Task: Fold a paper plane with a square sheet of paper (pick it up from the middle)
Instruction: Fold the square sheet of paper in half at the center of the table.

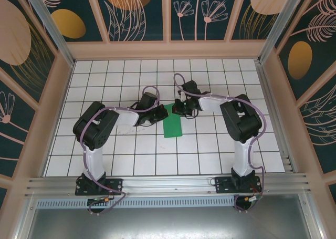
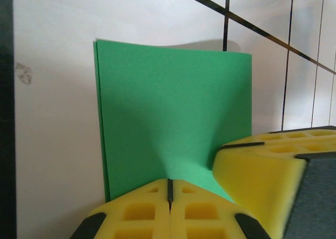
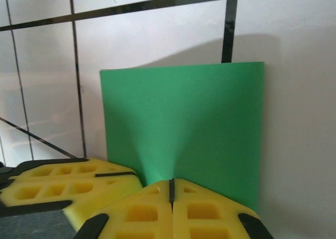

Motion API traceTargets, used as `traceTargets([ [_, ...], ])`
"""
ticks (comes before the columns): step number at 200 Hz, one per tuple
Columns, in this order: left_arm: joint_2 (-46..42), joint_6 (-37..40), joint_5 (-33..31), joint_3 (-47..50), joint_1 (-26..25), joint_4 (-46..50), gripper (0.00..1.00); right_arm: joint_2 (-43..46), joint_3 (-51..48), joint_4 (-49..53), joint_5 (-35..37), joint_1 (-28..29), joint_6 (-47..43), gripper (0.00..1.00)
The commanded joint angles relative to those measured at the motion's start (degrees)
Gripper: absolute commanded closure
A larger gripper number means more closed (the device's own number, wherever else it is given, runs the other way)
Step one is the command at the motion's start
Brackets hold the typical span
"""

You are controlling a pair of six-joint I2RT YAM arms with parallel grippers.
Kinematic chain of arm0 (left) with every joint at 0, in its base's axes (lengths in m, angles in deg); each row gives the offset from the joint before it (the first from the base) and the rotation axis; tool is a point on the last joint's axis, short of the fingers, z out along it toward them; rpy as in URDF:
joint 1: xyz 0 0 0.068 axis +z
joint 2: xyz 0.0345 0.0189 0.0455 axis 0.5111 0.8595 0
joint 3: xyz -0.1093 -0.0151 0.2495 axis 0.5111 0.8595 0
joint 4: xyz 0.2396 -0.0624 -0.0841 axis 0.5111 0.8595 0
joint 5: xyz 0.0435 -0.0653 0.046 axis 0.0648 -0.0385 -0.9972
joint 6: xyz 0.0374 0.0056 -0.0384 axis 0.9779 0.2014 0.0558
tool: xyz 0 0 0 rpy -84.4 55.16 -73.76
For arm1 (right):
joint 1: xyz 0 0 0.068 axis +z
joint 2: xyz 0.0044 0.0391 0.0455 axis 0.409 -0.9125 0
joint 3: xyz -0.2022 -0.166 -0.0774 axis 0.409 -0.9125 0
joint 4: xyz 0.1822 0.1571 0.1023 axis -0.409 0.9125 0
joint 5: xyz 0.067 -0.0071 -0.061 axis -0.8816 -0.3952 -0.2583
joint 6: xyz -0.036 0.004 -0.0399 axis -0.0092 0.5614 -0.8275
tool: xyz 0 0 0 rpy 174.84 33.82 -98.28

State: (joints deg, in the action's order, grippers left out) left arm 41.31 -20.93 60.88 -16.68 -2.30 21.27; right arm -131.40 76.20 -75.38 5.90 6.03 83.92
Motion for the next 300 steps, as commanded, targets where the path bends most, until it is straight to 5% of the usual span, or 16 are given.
traceTargets([
  [1,5.5,1.9,-7.7,3.7,0.0,14.0,1.00,-2.2,2.5,2.8,-1.0,0.8,-3.5,1.00],
  [127,5.9,1.3,-11.8,5.8,0.0,16.3,1.00,2.6,-6.7,5.4,0.0,-6.0,-14.2,1.00],
  [197,5.2,1.7,-11.4,6.1,0.0,15.6,1.00,10.6,-8.8,-0.9,-2.7,-7.1,-10.2,1.00],
  [300,5.3,1.9,-11.2,6.5,0.0,15.5,1.00,0.0,-4.4,-7.1,-4.8,-4.4,-6.4,1.00],
])
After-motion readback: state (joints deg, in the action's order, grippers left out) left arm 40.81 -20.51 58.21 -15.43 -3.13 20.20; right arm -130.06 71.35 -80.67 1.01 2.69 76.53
